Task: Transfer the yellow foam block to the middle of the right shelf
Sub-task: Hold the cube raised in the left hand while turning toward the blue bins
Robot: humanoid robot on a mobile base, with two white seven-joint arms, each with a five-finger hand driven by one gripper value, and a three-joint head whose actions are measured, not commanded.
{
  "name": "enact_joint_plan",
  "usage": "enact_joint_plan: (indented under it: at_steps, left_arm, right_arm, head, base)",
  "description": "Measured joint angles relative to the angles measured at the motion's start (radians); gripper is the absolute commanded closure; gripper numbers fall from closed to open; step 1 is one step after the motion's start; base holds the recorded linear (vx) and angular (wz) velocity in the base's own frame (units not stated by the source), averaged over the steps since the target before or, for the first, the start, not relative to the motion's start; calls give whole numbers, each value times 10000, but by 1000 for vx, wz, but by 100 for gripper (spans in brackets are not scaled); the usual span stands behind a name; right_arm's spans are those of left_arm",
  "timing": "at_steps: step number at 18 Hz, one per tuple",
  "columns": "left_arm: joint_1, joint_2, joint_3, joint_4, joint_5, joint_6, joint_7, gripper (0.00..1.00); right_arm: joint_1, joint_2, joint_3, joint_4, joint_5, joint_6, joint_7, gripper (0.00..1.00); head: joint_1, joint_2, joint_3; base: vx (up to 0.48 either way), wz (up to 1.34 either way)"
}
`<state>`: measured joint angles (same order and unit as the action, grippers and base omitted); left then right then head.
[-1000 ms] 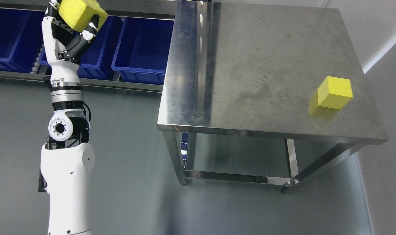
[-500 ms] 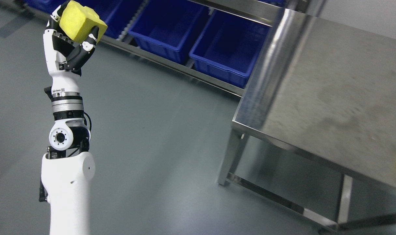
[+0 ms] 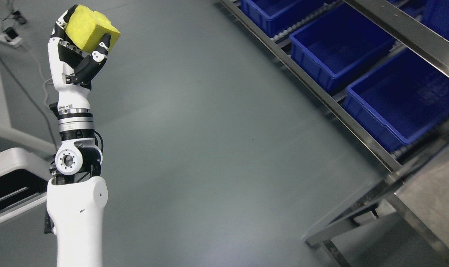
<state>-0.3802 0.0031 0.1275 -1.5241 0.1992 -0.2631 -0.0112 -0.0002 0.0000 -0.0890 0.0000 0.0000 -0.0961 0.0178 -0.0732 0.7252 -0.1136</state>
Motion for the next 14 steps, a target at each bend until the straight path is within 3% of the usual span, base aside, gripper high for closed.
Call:
enact_joint_plan:
  at_steps: [14]
  left_arm:
    - [541,-23,99,-127,2,610,-4,59]
  right_arm:
    - [3,0,0,0,0,0,0,0]
  head:
    - [0,0,0]
  base:
    - [89,274]
